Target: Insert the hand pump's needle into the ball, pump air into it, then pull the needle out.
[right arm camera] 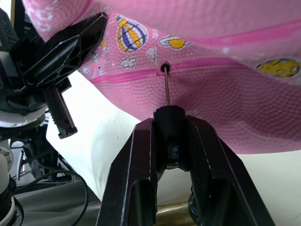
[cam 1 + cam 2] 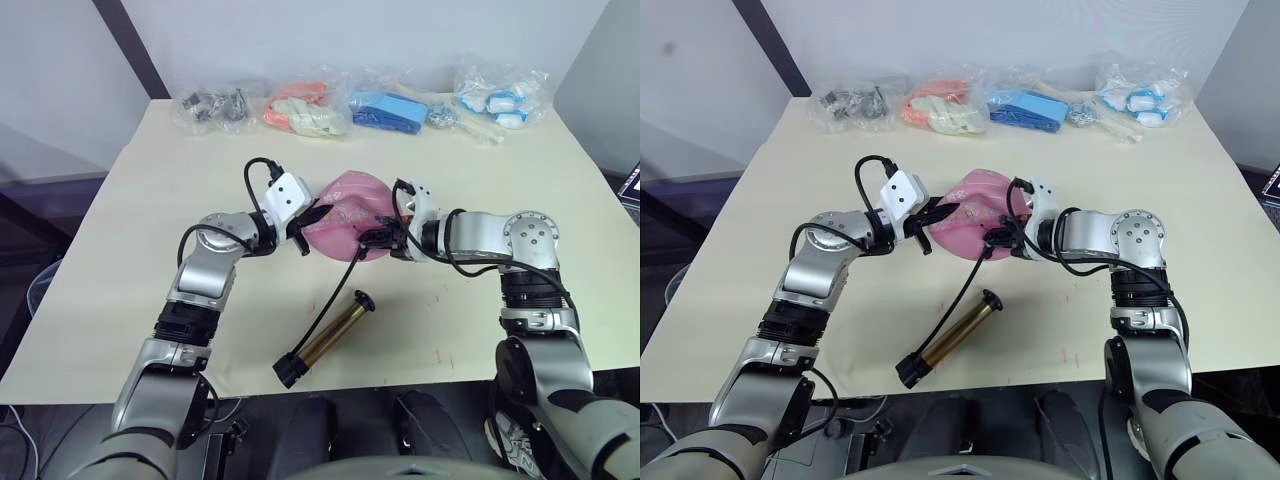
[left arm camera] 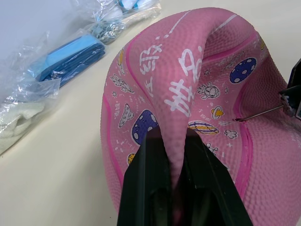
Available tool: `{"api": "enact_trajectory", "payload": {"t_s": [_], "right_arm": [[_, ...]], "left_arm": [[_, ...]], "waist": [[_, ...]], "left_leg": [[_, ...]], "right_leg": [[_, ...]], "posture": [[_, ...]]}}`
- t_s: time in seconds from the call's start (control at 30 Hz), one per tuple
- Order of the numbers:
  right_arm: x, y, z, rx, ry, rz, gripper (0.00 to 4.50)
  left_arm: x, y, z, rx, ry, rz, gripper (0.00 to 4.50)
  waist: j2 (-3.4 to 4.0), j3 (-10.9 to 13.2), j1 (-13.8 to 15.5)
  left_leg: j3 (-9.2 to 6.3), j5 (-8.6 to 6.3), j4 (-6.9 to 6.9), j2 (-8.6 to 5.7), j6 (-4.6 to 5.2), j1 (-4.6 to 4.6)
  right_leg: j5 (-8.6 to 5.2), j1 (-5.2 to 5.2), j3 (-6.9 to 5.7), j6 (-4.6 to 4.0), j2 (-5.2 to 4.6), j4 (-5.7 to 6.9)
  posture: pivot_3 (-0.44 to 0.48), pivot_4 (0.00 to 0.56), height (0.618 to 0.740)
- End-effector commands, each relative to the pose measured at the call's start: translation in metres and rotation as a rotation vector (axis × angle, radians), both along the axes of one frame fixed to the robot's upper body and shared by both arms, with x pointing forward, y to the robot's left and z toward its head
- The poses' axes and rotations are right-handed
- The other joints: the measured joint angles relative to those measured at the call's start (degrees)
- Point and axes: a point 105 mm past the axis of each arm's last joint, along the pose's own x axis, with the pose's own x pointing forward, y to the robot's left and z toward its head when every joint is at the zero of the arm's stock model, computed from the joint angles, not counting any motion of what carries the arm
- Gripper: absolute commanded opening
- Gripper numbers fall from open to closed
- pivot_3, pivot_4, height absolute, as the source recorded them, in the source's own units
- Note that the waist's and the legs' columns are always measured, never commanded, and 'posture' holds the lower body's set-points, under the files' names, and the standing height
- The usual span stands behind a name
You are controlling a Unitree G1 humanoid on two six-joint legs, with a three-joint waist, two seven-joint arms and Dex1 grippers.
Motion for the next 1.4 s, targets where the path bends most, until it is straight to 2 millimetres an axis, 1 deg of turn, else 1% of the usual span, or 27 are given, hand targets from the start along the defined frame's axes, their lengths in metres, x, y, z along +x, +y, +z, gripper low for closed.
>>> {"api": "enact_trajectory", "payload": {"t_s": [0.03,0.57,0.73,0.97,1.2,1.4], "right_arm": [[0.002,0.002,0.011,0.025,-0.025,0.010,0.39],[-0.005,0.007,-0.004,-0.039,0.027,0.071,0.39],[-0.002,0.008,-0.002,-0.035,0.047,0.077,0.39],[0.006,0.003,0.004,-0.029,0.094,0.070,0.39],[0.018,0.002,0.008,0.003,0.155,0.009,0.39],[0.024,0.003,0.012,0.022,0.181,-0.022,0.39]], "left_arm": [[-0.005,-0.001,-0.002,0.010,0.004,-0.028,0.04],[-0.007,-0.003,-0.003,-0.001,0.011,-0.042,0.04],[-0.011,-0.003,-0.007,-0.001,0.021,-0.055,0.04],[-0.014,-0.005,-0.011,-0.007,0.031,-0.070,0.04],[-0.018,-0.007,-0.014,-0.015,0.045,-0.078,0.04],[-0.018,-0.008,-0.015,-0.014,0.050,-0.081,0.04]], "waist": [[0.00,0.0,0.0],[0.01,0.0,0.0],[0.01,0.0,0.0],[0.02,0.0,-0.1],[0.02,0.0,-0.1],[0.02,0.0,-0.2]], "left_leg": [[0.00,0.00,0.00,0.00,0.00,0.00],[0.00,0.00,0.00,0.00,0.00,0.02],[0.02,0.00,-0.02,0.00,0.00,0.05],[0.04,0.00,-0.04,0.00,0.00,0.07],[0.06,0.00,-0.07,0.00,0.00,0.08],[0.10,0.00,-0.08,0.01,0.00,0.10]], "right_leg": [[0.00,0.00,0.00,0.00,0.00,0.00],[0.00,0.01,0.00,0.00,0.00,0.01],[0.00,0.02,0.01,0.00,0.00,0.01],[0.00,0.03,0.02,0.00,0.01,0.01],[0.00,0.03,0.03,0.00,0.01,0.02],[0.00,0.03,0.06,0.00,0.01,0.02]], "posture": [[0.000,0.150,0.740],[0.000,0.150,0.740],[0.000,0.150,0.740],[0.000,0.150,0.740],[0.000,0.150,0.740],[0.000,0.150,0.740]]}}
